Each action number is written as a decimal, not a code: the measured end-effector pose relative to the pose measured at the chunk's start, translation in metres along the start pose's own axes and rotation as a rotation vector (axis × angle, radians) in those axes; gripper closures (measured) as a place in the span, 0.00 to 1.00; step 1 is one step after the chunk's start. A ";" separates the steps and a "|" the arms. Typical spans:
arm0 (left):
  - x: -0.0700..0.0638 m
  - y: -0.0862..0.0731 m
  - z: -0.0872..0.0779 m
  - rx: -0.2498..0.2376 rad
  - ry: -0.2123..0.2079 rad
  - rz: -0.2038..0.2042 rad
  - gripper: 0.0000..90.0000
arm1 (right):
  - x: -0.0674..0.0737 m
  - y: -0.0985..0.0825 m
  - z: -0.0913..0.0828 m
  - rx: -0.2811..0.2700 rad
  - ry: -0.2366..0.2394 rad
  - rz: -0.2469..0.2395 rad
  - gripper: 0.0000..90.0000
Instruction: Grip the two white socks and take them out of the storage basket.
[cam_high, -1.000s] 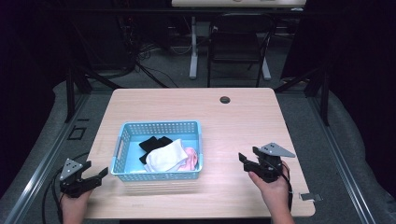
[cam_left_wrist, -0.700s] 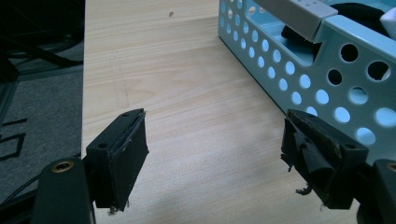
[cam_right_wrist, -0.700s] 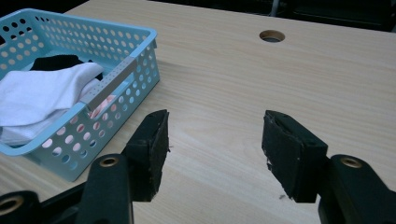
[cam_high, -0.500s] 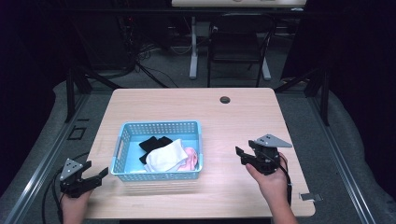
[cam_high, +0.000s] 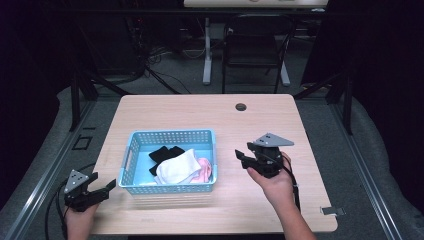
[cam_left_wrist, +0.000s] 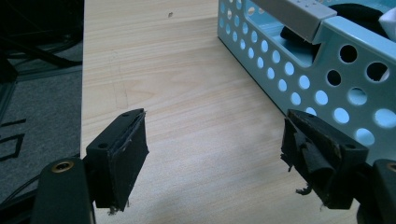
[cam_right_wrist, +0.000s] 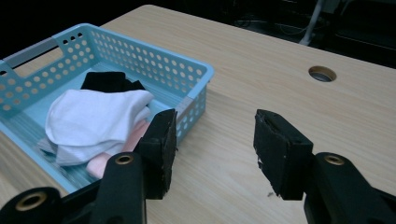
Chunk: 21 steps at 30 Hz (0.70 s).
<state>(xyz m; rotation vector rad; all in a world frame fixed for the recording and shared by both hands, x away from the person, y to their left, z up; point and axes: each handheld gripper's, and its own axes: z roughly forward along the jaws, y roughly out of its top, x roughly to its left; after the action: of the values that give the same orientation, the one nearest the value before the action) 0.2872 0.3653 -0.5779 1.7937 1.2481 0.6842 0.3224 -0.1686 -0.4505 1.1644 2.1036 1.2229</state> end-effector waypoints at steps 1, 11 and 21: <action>0.000 0.000 0.000 0.000 0.000 -0.001 0.25 | 0.003 0.003 0.002 0.002 0.002 -0.004 0.54; 0.000 0.000 0.000 -0.001 -0.001 -0.001 0.25 | 0.027 0.024 0.027 0.024 0.061 -0.081 0.53; 0.000 0.000 0.000 0.000 -0.002 0.000 0.25 | 0.049 0.033 0.053 0.076 0.119 -0.118 0.55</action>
<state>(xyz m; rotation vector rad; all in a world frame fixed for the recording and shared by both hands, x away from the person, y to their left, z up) 0.2876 0.3656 -0.5779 1.7944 1.2466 0.6820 0.3477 -0.0941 -0.4478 1.0054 2.2894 1.1950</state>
